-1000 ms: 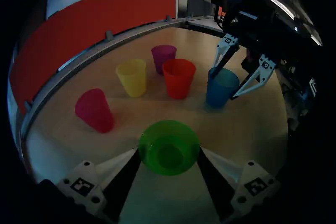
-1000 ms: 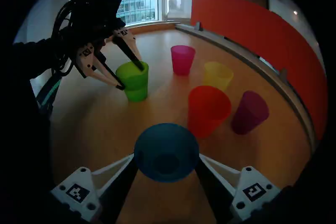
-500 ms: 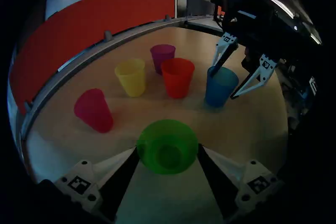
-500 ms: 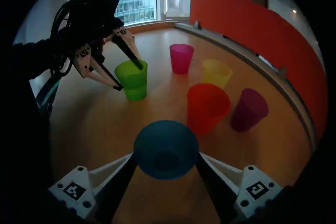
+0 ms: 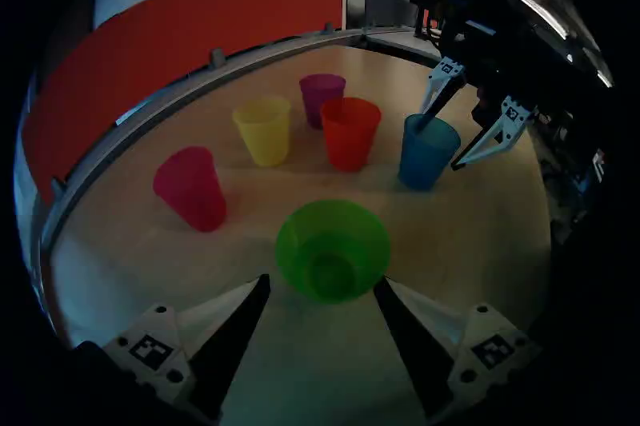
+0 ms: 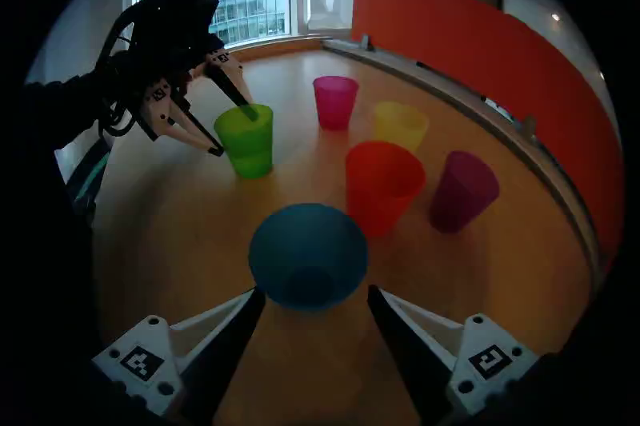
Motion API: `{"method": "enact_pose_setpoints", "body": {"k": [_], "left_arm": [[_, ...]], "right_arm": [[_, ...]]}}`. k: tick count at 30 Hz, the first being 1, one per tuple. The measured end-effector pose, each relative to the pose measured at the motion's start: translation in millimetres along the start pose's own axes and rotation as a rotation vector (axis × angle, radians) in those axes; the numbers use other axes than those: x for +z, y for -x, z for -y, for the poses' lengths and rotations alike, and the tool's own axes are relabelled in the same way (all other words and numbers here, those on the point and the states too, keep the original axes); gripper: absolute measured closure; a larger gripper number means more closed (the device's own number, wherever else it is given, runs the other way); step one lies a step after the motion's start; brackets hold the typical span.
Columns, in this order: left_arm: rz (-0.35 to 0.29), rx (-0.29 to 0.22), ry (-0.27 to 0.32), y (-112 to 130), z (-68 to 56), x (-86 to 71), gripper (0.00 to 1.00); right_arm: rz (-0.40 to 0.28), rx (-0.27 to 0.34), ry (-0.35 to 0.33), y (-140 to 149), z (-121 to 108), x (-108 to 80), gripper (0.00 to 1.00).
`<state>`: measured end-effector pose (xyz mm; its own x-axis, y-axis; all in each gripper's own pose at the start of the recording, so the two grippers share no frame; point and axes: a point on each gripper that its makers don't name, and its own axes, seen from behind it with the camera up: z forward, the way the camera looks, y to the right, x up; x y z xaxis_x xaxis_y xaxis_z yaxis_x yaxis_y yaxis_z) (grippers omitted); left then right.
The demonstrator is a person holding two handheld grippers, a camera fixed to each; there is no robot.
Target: Pour water
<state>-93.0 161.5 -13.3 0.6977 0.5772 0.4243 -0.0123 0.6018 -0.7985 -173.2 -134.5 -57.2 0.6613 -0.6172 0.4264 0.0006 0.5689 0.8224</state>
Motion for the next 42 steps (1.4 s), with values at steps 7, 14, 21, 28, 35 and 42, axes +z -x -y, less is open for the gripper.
{"method": "enact_pose_setpoints", "body": {"k": [7, 14, 21, 28, 35, 42], "left_arm": [[0.004, -0.027, -0.021, 13, 4.6, -9.1, 0.04], [-0.009, -0.057, -0.050, 22, 11.1, -20.8, 0.04], [-0.020, -0.111, -0.093, 32, 21.6, -35.2, 0.04], [-0.063, -0.155, -0.138, 31, 31.2, -44.5, 0.04], [-0.103, -0.192, -0.197, 29, 44.6, -54.2, 0.04], [-0.157, -0.227, -0.281, 25, 62.8, -66.3, 0.04]], "right_arm": [[-0.001, 0.019, 0.030, 10, -4, -10.4, 0.00], [-0.016, 0.045, 0.057, 16, -6, -19.7, 0.00], [-0.039, 0.080, 0.101, 20, -12, -28.6, 0.00], [-0.057, 0.114, 0.145, 24, -19, -32.9, 0.00], [-0.067, 0.136, 0.208, 25, -32, -39.5, 0.00], [-0.124, 0.207, 0.324, 14, -61, -52.1, 0.00]]}}
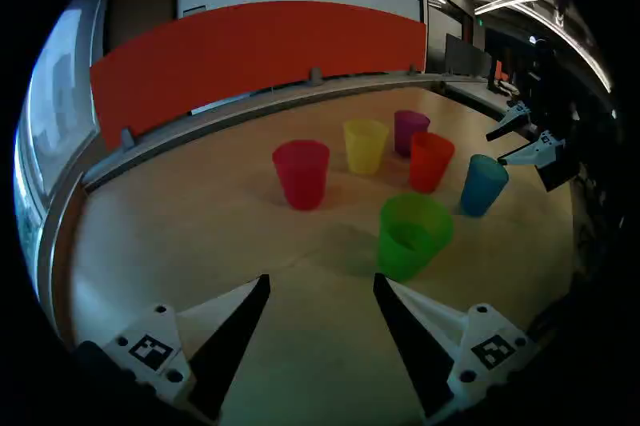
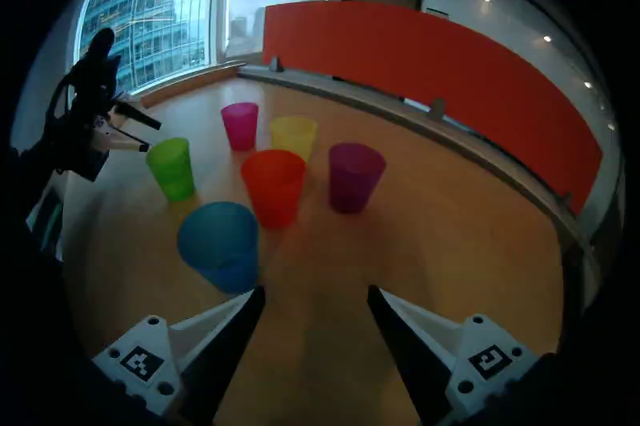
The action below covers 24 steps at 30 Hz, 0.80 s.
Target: Pour water
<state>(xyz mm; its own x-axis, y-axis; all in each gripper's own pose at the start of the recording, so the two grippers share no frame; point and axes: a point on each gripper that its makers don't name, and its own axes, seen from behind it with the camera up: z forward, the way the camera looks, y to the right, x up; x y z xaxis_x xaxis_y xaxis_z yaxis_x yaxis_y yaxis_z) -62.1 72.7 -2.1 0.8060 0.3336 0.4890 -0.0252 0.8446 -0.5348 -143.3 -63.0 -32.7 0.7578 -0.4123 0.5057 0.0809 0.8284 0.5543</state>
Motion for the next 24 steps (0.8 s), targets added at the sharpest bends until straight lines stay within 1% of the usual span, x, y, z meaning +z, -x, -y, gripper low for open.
{"method": "enact_pose_setpoints", "body": {"k": [5, 11, 17, 20, 24], "left_arm": [[-0.048, -0.014, -0.035, -8, 5.2, -4.8, 0.04], [-0.135, -0.040, -0.121, -22, 20.2, -13.5, 0.04], [-0.232, -0.101, -0.199, -37, 37.6, -24.8, 0.04], [-0.270, -0.134, -0.230, -41, 43.8, -29.6, 0.04], [-0.336, -0.157, -0.276, -50, 48.4, -39.4, 0.04]], "right_arm": [[-0.067, 0.048, 0.095, -19, -21, -3.2, 0.01], [-0.146, 0.071, 0.209, -35, -40, -8.2, 0.00], [-0.235, 0.126, 0.308, -53, -53, -15.2, 0.00], [-0.294, 0.154, 0.367, -66, -61, -22.7, 0.00], [-0.366, 0.184, 0.423, -81, -65, -32.7, 0.00]]}}
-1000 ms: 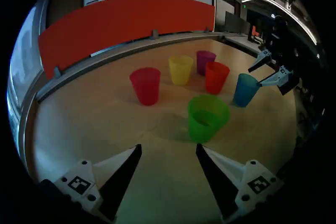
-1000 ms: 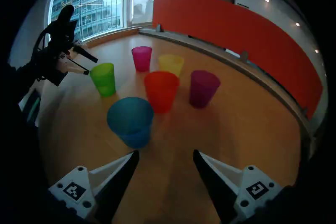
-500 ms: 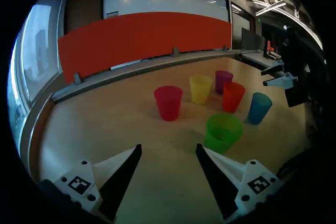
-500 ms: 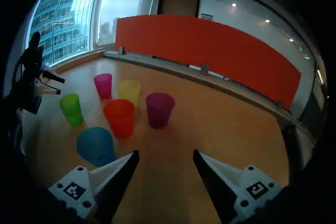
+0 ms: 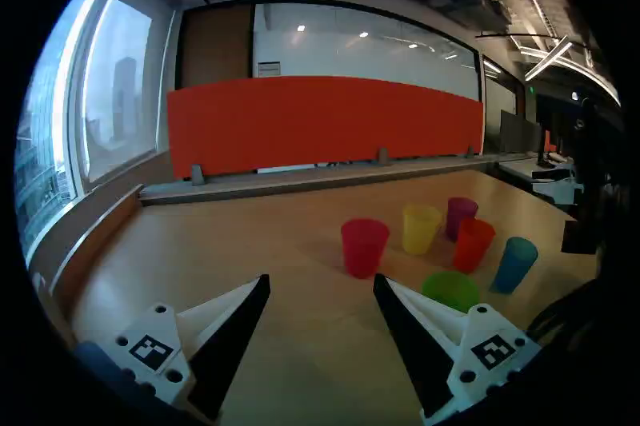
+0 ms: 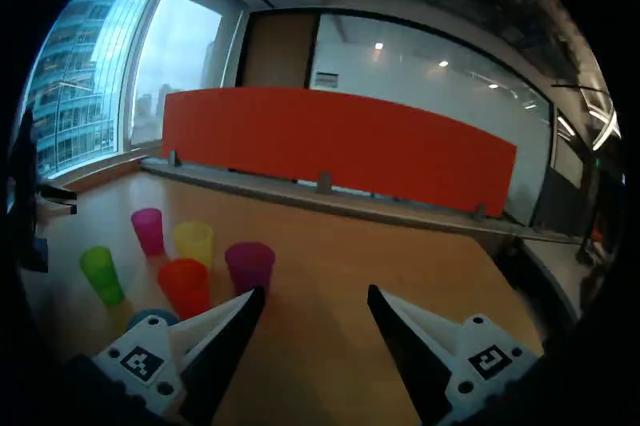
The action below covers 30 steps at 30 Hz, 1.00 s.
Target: Pour water
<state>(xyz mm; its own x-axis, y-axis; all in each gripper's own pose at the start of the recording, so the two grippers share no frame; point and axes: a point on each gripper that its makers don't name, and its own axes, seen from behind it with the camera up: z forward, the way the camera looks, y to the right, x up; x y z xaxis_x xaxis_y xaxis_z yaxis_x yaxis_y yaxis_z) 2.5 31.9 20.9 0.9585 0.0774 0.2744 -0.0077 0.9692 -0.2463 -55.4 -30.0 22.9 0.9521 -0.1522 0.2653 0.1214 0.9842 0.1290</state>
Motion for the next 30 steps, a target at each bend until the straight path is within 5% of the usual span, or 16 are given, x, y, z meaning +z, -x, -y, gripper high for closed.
{"method": "enact_pose_setpoints", "body": {"k": [13, 30], "left_arm": [[-0.173, -0.056, -0.089, -39, 4.0, -21.4, 0.04], [-0.257, -0.080, -0.147, -60, 6.9, -33.6, 0.04]], "right_arm": [[-0.167, 0.074, 0.150, -31, -12, -12.5, 0.00], [-0.287, 0.135, 0.261, -45, -22, -35.0, 0.00]]}}
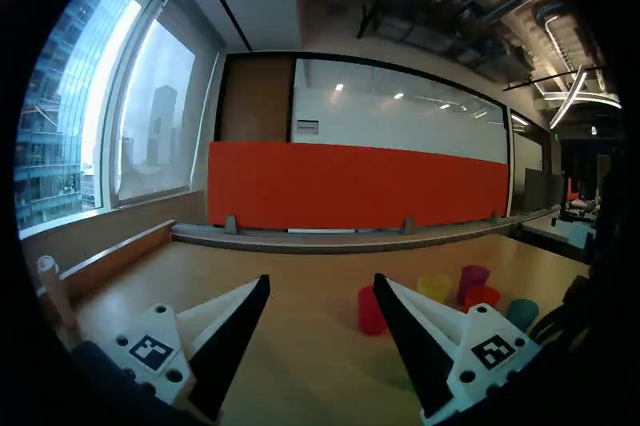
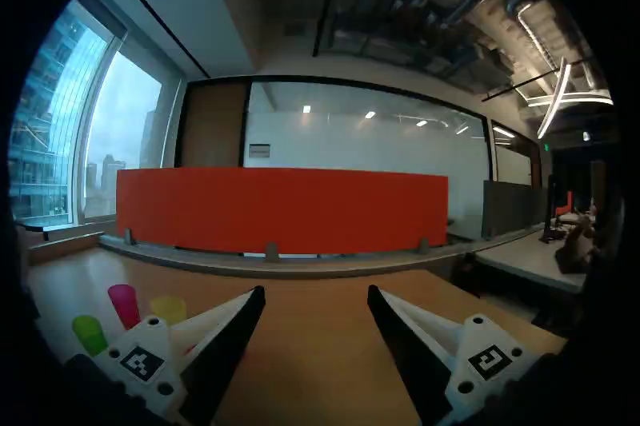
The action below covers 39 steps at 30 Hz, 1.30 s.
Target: Pour water
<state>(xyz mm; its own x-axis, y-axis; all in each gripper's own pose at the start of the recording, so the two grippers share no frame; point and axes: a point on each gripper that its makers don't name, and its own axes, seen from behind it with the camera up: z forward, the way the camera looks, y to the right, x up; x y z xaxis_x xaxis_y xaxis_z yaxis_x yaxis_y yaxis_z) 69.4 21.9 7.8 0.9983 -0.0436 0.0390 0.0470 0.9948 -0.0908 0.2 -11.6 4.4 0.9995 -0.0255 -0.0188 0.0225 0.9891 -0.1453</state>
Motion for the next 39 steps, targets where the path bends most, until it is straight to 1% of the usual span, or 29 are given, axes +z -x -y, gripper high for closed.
{"method": "enact_pose_setpoints", "body": {"k": [5, 11, 14, 17, 20, 26, 32, 39], "left_arm": [[-0.025, 0.025, -0.031, -5, 3.4, -5.5, 0.04], [-0.059, 0.039, -0.058, -11, 5.0, -7.9, 0.04], [-0.066, 0.047, -0.067, -10, 5.2, -8.9, 0.04], [-0.064, 0.054, -0.071, -3, 3.9, -9.2, 0.04], [-0.060, 0.062, -0.078, 6, 3.8, -11.1, 0.04], [-0.069, 0.081, -0.097, 14, 5.8, -15.6, 0.04], [-0.085, 0.079, -0.099, 19, 8.5, -17.7, 0.04], [-0.074, 0.069, -0.102, 33, 14.9, -17.7, 0.04]], "right_arm": [[-0.009, 0.011, 0.014, -3, -5, -3.2, 0.01], [-0.018, 0.042, 0.025, -7, -14, -6.9, 0.01], [-0.027, 0.056, 0.034, -11, -19, -10.1, 0.01], [-0.037, 0.066, 0.037, -17, -22, -13.5, 0.01], [-0.043, 0.063, 0.042, -18, -25, -16.1, 0.01], [-0.034, 0.041, 0.054, -18, -27, -19.5, 0.00], [-0.044, 0.042, 0.051, -20, -23, -23.5, 0.01], [-0.052, 0.051, 0.053, -22, -21, -26.4, 0.01]]}}
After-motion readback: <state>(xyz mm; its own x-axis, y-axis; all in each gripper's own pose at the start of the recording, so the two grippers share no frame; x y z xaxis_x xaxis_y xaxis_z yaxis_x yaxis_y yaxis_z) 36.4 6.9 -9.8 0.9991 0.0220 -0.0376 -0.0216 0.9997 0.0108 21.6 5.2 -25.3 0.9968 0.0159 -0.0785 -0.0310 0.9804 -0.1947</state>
